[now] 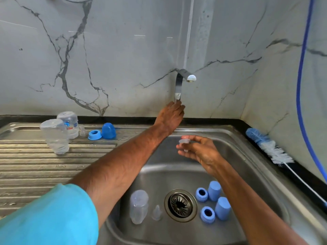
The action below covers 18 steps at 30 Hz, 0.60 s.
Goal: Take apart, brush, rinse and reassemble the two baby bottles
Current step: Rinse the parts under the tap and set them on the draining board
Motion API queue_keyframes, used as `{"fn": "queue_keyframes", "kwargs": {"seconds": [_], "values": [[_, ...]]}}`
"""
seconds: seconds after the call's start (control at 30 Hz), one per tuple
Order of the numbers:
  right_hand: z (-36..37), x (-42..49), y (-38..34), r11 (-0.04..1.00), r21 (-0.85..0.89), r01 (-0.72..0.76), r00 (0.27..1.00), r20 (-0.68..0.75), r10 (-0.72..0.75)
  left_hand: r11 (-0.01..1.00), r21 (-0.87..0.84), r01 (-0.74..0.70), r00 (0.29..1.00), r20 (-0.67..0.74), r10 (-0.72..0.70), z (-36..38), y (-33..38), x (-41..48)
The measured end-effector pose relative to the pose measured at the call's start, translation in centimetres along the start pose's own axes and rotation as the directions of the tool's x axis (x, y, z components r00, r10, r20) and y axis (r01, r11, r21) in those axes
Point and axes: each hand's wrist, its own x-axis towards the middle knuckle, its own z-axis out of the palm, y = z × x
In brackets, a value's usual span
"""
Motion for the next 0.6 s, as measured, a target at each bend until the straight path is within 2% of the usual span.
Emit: {"fn": "queue_keyframes", "kwargs": {"seconds": [0.13,0.27,0.37,0.6], "values": [[0.2,0.2,0.3,0.976,-0.214,0.049,0.995,-0.070,-0.065,0.999,0.028,0.031,0.999,0.037,-0.032,0.6,0.0,-0.6],[0.6,0.4,1.1,0.880,-0.452,0.146,0.976,-0.080,-0.203,0.977,-0.147,0.155,0.988,0.037,-0.151,1.2,0.1,-1.6],[0.9,0.6,1.3,0.842,-0.510,0.176,0.962,-0.090,-0.256,0.922,-0.305,0.239,0.971,0.088,-0.223,2.2,0.5,-3.3],[0.9,0.9,1.8,0.793,-0.586,0.167,0.951,-0.115,-0.286,0.798,-0.541,0.266,0.962,0.199,-0.186,1.6,0.5,-5.5]]}}
